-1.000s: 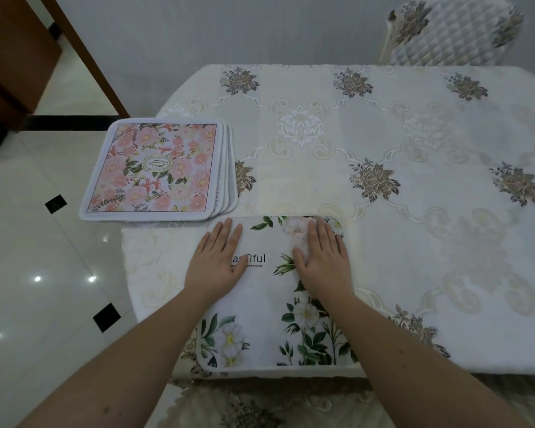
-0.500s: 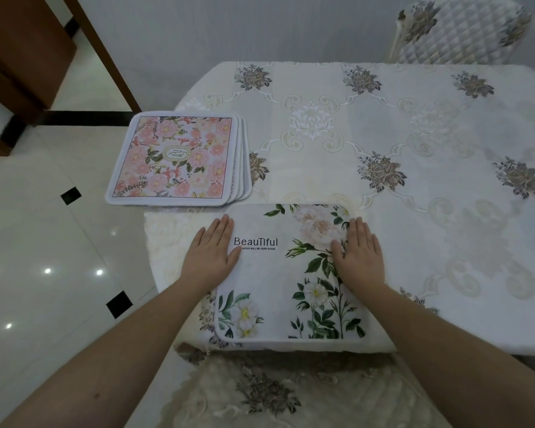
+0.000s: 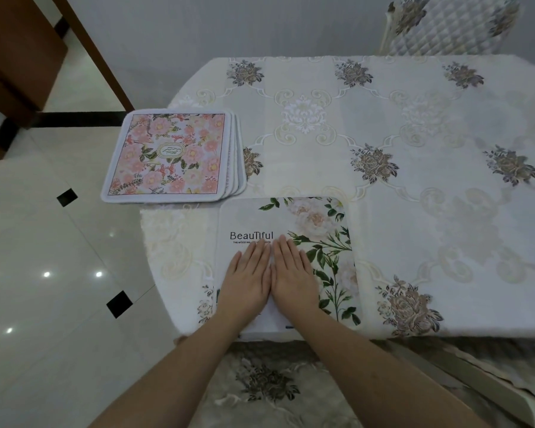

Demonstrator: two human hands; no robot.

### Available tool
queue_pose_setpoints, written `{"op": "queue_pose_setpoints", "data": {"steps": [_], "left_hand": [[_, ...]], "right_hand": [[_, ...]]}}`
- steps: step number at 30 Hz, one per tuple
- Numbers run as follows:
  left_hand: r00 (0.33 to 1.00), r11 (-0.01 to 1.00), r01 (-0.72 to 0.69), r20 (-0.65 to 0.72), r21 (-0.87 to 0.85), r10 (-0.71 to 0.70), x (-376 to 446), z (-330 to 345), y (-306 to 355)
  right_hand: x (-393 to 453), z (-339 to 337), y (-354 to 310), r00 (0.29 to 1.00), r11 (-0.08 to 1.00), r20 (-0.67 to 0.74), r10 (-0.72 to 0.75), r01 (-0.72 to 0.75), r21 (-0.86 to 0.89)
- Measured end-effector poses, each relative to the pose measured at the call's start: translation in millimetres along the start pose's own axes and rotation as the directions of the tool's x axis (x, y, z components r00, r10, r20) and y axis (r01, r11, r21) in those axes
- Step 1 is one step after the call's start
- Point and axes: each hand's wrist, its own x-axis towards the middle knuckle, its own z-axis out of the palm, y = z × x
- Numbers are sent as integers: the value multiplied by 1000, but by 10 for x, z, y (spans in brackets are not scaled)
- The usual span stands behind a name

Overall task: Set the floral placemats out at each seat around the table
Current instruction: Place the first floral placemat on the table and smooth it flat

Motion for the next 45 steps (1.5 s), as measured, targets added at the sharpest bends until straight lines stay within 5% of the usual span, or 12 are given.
{"op": "queue_pose_setpoints", "data": {"steps": [11,34,39,45], "left_hand": [[999,998,-36,36,60,33,-72,-21,-119],[1000,992,2,26,127,-5,-541,-196,-586],[999,999,30,36,23,-31,-477,-93,-167],[996,996,86,25,18,-87,-437,141,250]], "right_hand": [[-152,-75,191,1000,1000,-28,-5,5,-1],[-653,-220,913,970,970,-16,241,-241,0],[-705,-224,450,980,974,18,199,-200,103],[-561,21,-123,988,988,20,156,-156,-16]]}}
